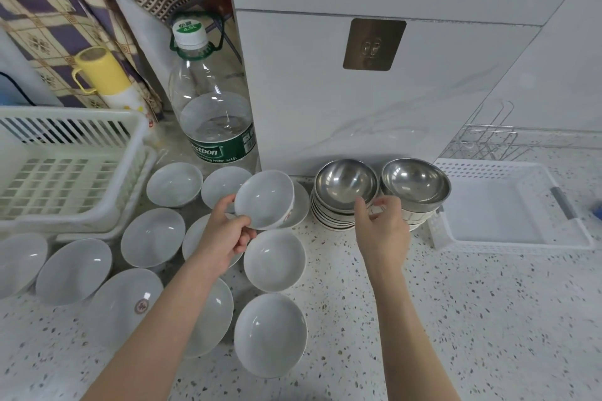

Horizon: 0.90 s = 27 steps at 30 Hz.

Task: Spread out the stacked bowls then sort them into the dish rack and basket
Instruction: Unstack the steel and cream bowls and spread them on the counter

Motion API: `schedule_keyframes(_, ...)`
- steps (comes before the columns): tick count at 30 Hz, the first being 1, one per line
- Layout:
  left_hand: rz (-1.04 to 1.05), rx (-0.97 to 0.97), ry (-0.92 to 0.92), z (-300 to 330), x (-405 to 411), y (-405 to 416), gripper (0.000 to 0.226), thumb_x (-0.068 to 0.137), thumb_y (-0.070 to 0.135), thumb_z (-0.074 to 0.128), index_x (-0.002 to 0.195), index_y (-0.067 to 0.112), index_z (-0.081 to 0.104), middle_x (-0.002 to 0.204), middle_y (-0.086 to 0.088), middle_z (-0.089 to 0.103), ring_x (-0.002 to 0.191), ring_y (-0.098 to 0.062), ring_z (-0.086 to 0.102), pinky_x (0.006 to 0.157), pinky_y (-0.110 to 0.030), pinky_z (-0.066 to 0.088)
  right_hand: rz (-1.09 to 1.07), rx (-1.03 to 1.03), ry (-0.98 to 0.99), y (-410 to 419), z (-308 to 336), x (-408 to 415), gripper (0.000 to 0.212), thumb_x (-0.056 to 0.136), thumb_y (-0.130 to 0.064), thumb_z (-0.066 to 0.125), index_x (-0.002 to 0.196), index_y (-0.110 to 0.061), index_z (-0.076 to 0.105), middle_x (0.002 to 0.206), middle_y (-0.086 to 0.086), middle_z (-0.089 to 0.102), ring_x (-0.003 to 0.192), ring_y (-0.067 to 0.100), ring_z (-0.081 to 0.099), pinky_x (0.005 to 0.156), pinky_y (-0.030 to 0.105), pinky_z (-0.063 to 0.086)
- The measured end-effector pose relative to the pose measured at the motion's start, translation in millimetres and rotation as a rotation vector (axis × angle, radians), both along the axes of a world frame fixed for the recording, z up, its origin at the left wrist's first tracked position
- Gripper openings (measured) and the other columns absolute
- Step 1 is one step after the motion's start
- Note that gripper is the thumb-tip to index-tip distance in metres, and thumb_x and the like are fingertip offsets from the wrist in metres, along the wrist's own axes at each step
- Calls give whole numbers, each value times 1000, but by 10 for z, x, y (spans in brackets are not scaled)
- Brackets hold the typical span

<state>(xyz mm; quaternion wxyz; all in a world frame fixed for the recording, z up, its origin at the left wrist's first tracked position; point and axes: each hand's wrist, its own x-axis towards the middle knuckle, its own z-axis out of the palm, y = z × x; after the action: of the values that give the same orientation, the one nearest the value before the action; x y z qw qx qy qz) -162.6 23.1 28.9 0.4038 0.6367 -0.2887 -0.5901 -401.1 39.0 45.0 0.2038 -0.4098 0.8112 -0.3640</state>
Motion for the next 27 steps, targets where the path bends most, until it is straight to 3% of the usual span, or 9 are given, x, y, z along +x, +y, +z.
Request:
schedule_keyframes(4,11,9,25,16,-13,91,47,91,-7,48,112,35,51,46,-5,59,37,-7,42,34,-18,30,-18,48,38,-80,10,19,42,92,-43,57,116,-8,55,72,-7,53,64,13,52,52,26,33)
schedule_keyframes(8,36,0,41,49,39,208,52,91,-6,48,125,32,48,48,-6,59,36,-9,39,34,-19,29,-5,79,48,-182,46,32,24,92,-23,54,92,1,56,71,5,54,62,20,48,52,29,36)
schedule_keyframes(11,33,-7,44,72,101,328,56,91,-6,48,132,31,46,50,-6,59,39,-10,39,34,-20,30,-6,84,43,-214,79,34,14,89,-10,48,77,-4,49,62,3,43,54,17,38,49,27,30)
schedule_keyframes(15,38,-18,49,136,145,483,55,91,-6,49,133,29,48,55,-6,59,42,-10,40,35,-20,29,22,46,66,-218,170,58,16,90,-5,44,75,-4,48,61,5,44,56,20,40,47,28,30)
schedule_keyframes(18,34,-25,72,193,167,596,53,92,-7,48,133,27,49,59,-8,58,43,-10,43,35,-19,28,13,-40,55,-171,266,88,13,92,-8,43,83,-3,52,68,7,53,59,20,47,52,31,38)
schedule_keyframes(22,2,-35,79,246,222,749,51,93,-7,48,130,28,49,54,-5,58,42,-9,42,37,-20,27,-56,-249,-160,53,358,118,18,86,-9,45,71,-16,50,58,-2,49,50,11,42,50,26,36)
schedule_keyframes(24,-12,-28,77,265,250,821,50,93,-7,47,128,29,50,52,-4,57,41,-9,41,37,-20,26,-98,-289,-276,231,365,140,13,86,-11,47,84,-15,59,55,-4,56,45,4,48,49,25,39)
schedule_keyframes(27,-40,-19,91,289,280,930,49,93,-6,46,128,28,50,60,-10,56,38,-7,42,36,-19,27,-145,-254,-373,540,289,166,26,87,-12,49,108,-13,63,56,-1,63,47,4,52,49,25,41)
